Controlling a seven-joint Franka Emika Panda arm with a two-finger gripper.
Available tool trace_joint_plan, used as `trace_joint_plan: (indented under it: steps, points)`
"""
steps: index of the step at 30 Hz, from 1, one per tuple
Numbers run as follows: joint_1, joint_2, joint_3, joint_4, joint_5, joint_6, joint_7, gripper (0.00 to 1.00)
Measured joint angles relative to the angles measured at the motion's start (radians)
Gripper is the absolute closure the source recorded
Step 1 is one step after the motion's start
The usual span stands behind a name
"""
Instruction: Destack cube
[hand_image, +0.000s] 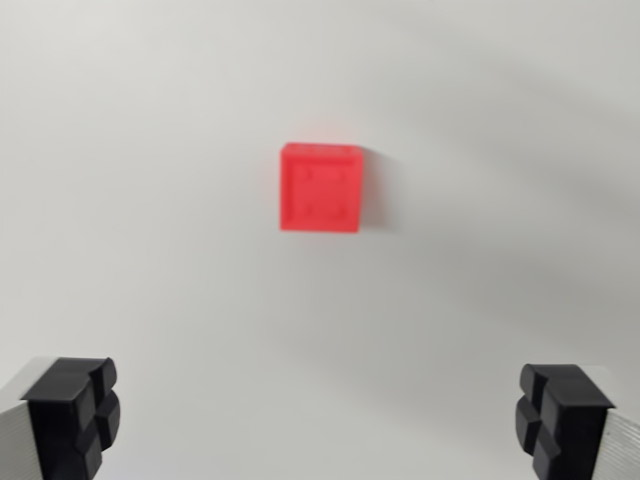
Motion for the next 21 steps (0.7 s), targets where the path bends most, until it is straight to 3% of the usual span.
trace_joint_plan:
  steps: [11,21]
  points:
    - [0.0,-0.026,0.0,0.031,0.0,-0.057,0.0,0.0]
    - [0.0,-0.029,0.0,0.037,-0.001,-0.068,0.001,0.0]
